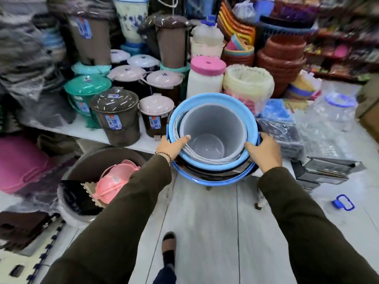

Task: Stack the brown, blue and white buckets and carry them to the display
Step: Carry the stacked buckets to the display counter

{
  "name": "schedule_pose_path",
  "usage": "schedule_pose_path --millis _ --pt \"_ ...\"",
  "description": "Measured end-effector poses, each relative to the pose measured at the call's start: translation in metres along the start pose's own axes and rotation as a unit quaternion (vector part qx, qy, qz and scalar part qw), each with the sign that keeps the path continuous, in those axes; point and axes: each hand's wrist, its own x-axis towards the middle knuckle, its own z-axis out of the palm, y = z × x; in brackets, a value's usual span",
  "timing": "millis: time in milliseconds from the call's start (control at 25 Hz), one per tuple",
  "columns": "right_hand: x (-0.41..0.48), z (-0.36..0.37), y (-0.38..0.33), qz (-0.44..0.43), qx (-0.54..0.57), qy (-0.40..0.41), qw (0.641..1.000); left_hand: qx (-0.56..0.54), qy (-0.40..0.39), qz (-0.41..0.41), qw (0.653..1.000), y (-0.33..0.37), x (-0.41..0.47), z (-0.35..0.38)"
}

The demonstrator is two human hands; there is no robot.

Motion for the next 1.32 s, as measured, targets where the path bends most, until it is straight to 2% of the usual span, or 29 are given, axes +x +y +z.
schedule_pose_path --millis 160,400,640,800,960,1080,1120,1200,1280,1320 --pt "0.081 -0.001 -0.058 -0.037 0.006 0.04 0.999 -0.027 0.011 0.032 0.999 0.067 0.078 0.001" --pt "0.219 0.06 -0.109 -0.026 0.024 0.019 0.999 -0.03 -0.009 0.034 0.999 0.142 0.21 0.005" --pt "0.293 0.175 -0.077 0.057 -0.039 -0.05 0.996 0.011 -0.018 -0.092 0.996 0.096 0.327 0.01" --pt "0.304 0.233 -0.042 0.102 -0.098 -0.114 0.983 0.065 -0.03 -0.166 0.984 0.033 0.377 0.017" --pt "0.303 0.263 -0.018 0.125 -0.129 -0.133 0.975 0.106 -0.012 -0.204 0.973 -0.002 0.39 0.03" --pt "0.296 0.266 -0.016 0.108 -0.126 -0.111 0.98 0.206 0.041 -0.2 0.957 0.0 0.385 0.038" --pt "0.291 0.265 -0.016 0.088 -0.124 -0.096 0.984 0.206 0.038 -0.204 0.956 0.0 0.385 0.04" --pt "0.282 0.264 -0.015 0.062 -0.125 -0.058 0.989 0.127 0.015 -0.223 0.967 -0.003 0.391 0.04" --pt "0.278 0.265 -0.012 0.1 -0.1 -0.058 0.988 0.032 -0.005 -0.243 0.969 -0.004 0.393 0.042" --pt "0.277 0.266 -0.012 0.146 -0.075 -0.074 0.984 0.022 -0.003 -0.245 0.969 -0.004 0.393 0.043"
